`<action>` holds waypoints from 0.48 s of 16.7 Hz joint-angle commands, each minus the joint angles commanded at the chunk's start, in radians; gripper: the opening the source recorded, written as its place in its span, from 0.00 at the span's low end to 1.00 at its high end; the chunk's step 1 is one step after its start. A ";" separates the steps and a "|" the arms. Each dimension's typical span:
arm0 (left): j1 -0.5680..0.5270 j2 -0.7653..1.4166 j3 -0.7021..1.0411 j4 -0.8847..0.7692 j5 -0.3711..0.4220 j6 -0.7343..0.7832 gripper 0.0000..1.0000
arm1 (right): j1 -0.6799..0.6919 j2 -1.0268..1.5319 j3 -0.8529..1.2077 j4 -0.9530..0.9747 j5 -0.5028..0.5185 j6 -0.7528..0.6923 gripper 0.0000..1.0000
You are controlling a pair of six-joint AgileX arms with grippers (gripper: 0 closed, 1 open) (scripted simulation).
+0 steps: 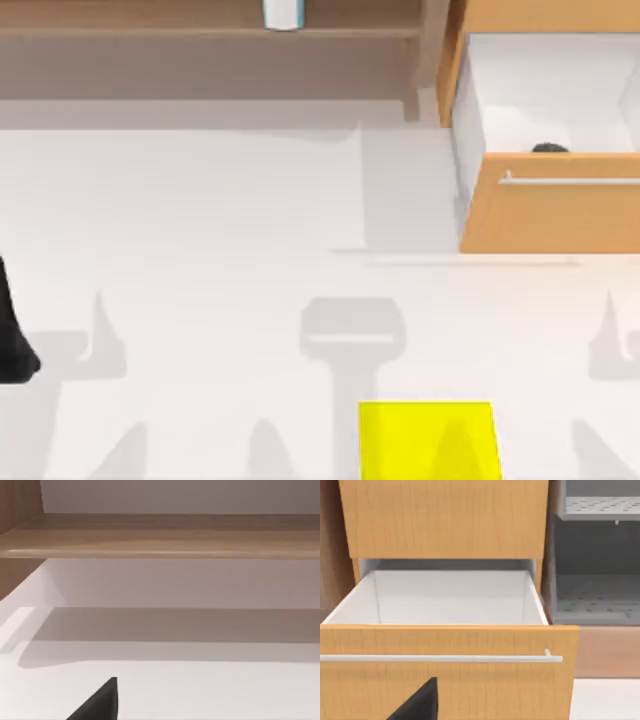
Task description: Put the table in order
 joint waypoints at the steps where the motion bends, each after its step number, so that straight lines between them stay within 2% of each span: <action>1: 0.000 0.000 0.000 0.000 0.000 0.000 1.00 | 0.000 0.000 0.000 0.000 0.000 0.000 1.00; 4: 0.000 0.000 0.000 0.000 0.000 0.000 1.00 | -0.003 0.030 0.029 -0.019 0.005 -0.003 1.00; 8: 0.000 0.000 0.000 0.000 0.000 0.000 1.00 | -0.005 0.214 0.206 -0.125 0.018 -0.016 1.00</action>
